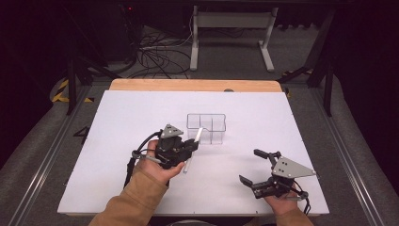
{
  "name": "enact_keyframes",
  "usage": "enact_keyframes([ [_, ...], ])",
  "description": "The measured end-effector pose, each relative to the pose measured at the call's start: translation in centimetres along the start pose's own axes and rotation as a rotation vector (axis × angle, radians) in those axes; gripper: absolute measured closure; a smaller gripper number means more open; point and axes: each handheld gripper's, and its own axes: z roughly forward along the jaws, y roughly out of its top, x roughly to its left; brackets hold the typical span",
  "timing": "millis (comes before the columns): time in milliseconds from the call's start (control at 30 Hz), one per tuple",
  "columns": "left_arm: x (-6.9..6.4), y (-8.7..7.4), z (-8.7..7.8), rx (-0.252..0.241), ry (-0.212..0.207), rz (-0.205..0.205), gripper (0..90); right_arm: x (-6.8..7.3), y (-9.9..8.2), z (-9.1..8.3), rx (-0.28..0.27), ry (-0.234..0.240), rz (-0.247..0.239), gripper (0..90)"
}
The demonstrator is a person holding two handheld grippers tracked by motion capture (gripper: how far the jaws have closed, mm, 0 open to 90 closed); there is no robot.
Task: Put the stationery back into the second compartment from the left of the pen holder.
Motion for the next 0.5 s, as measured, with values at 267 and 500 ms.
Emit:
enact_keyframes([
  [267,0.7,0.5,-0.5,-0.122,-0.099,-0.031,78.4,0.0,0.0,0.0,0.0,0.001,0.003,2.9],
  [500,1.5,1.0,-0.4,-0.199,-0.161,-0.051,78.5,0.1,0.0,0.0,0.0,0.001,0.004,2.9],
])
